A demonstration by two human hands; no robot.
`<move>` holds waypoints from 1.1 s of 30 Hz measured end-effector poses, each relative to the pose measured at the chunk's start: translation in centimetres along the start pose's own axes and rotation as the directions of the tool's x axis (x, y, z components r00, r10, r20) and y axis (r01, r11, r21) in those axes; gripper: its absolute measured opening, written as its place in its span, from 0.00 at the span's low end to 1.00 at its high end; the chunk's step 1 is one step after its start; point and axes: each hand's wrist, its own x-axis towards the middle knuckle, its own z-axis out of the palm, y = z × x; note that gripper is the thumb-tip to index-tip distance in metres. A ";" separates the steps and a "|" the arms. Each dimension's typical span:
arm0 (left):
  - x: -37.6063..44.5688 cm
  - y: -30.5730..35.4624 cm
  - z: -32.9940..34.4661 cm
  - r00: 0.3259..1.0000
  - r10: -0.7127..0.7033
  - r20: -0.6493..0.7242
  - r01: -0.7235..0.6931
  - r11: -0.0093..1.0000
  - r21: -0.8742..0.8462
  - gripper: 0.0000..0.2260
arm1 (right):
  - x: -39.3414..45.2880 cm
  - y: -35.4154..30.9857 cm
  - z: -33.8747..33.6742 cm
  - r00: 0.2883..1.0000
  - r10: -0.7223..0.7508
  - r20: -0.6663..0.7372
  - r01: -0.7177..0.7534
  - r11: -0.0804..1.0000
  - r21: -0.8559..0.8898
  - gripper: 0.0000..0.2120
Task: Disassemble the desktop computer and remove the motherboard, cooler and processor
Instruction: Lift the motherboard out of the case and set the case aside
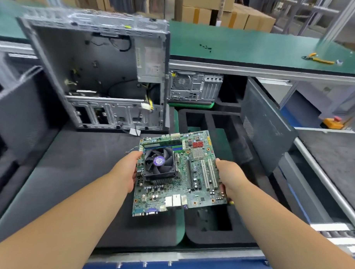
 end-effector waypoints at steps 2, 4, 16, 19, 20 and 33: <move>0.5 1.0 -3.5 1.000 0.007 -0.020 -0.007 1.000 0.005 0.31 | -1.0 -0.6 3.3 0.997 -0.062 0.043 0.064 0.996 -0.054 0.23; 1.1 2.0 -7.2 0.999 0.006 -0.050 -0.006 1.000 0.007 0.31 | -2.1 -1.1 6.7 0.995 -0.064 0.072 0.070 0.994 -0.079 0.26; 4.5 5.8 -22.6 0.994 -0.074 -0.080 0.082 0.991 0.103 0.29 | -5.2 -2.2 22.9 0.986 -0.065 0.152 0.122 0.906 -0.405 0.25; 5.2 6.2 -24.1 0.995 -0.081 -0.050 0.088 0.984 0.153 0.29 | -5.5 -2.5 24.6 0.991 -0.030 0.133 0.096 0.846 -0.525 0.25; 5.4 6.3 -24.4 0.996 -0.084 -0.036 0.089 0.981 0.171 0.29 | -5.5 -2.4 24.9 0.993 -0.024 0.120 0.085 0.839 -0.537 0.25; 5.8 6.7 -24.5 1.000 0.024 0.001 -0.019 0.770 0.638 0.21 | -5.5 -2.1 24.7 0.984 -0.144 0.105 0.168 0.545 -0.822 0.29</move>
